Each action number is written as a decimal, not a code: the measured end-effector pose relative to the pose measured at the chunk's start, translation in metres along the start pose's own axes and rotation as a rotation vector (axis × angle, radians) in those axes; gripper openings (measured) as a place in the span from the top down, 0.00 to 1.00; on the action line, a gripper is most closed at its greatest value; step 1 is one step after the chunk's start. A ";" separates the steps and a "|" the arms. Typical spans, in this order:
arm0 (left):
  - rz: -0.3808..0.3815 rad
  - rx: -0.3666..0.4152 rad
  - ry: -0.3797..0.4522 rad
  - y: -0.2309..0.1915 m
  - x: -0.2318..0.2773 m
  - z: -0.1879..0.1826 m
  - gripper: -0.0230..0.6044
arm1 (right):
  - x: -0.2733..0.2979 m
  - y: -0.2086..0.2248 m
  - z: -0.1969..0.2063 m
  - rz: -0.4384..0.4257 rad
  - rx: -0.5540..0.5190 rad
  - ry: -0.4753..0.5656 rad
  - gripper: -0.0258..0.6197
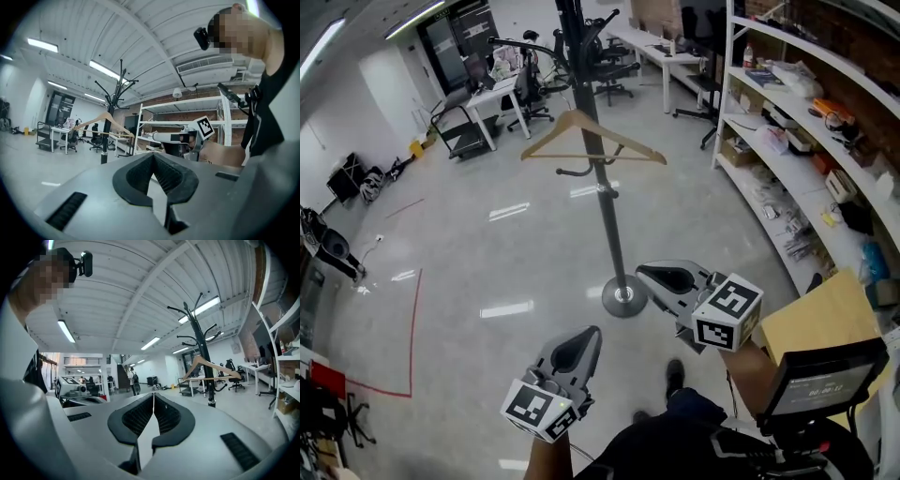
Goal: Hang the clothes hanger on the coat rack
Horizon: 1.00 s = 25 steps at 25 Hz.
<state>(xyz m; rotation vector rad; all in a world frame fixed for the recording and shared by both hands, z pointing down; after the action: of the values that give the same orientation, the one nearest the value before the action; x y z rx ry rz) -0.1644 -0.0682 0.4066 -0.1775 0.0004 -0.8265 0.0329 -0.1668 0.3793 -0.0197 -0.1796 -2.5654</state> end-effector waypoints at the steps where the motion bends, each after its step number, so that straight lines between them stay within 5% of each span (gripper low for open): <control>1: -0.003 0.004 -0.013 0.007 -0.005 0.000 0.97 | -0.006 -0.008 -0.002 -0.003 -0.005 0.000 0.95; 16: -0.203 0.029 -0.025 0.150 -0.048 0.013 0.97 | -0.149 -0.077 0.018 -0.061 0.025 0.027 0.95; 25: -0.222 0.018 -0.073 0.245 -0.060 0.016 0.97 | -0.235 -0.105 0.027 -0.089 0.084 0.032 0.95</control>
<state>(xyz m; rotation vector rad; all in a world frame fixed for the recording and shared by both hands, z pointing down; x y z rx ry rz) -0.0248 0.1405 0.3793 -0.1929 -0.0967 -1.0411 0.1741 0.0502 0.3804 0.0623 -0.2823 -2.6428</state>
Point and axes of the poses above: the fingertips, and each gripper's own axes: x forward along the fingers, y to its right, z out of its underside, the point moved 8 cm from there along -x, backward along the fingers, and after that the axes turned 1 degree about -x, right-handed, at the moved point
